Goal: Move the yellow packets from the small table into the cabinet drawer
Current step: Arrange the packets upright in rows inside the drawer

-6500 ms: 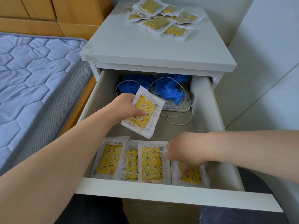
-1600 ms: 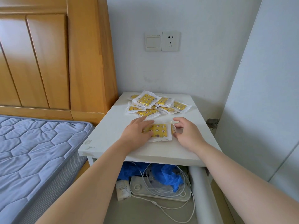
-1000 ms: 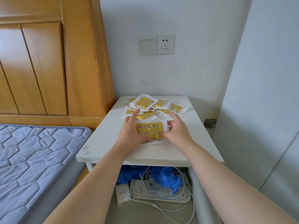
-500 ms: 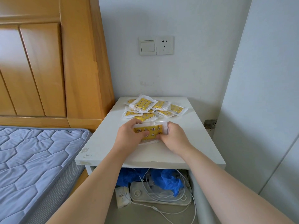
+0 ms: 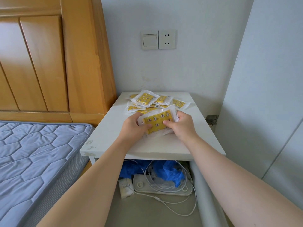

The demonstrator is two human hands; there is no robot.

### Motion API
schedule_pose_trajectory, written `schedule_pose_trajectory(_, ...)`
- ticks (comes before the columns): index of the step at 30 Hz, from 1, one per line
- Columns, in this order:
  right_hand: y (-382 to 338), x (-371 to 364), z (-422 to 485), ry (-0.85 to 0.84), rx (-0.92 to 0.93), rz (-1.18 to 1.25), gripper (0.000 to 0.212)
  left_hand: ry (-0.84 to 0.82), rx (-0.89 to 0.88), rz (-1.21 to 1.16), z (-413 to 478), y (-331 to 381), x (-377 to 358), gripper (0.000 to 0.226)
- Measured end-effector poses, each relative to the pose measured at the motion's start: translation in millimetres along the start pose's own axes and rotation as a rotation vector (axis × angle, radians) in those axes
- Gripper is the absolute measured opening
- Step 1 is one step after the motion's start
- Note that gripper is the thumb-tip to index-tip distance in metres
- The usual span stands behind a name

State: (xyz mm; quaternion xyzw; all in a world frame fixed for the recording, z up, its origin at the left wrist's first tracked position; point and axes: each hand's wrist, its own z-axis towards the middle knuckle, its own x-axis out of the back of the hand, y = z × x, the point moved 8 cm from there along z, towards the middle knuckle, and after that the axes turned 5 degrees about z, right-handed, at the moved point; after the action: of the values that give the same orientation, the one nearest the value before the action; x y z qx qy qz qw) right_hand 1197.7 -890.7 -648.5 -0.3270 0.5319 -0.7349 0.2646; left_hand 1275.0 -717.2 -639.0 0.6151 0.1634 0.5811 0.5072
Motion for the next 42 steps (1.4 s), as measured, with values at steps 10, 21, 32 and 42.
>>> schedule_pose_trajectory(10, -60.6, 15.7, -96.1, 0.203, 0.619, -0.264, 0.036, -0.054, -0.062, -0.164, -59.1, -5.1, 17.0, 0.017)
schedule_pose_trajectory(21, -42.3, -47.5, -188.5, -0.138, 1.113, -0.569, 0.010, -0.248, 0.160, -0.071, -121.0, -91.1, 13.3, 0.016)
schedule_pose_trajectory(32, 60.1, -89.4, -179.1, -0.686, -0.155, -0.360, 0.013, -0.918, 0.004, 0.824, -163.1, -120.5, -9.7, 0.034)
schedule_pose_trajectory(42, 80.5, -152.8, -259.8, -1.197, -0.424, -0.512, 0.039, -0.966, -0.026, 1.057, -160.2, -124.9, -3.7, 0.033)
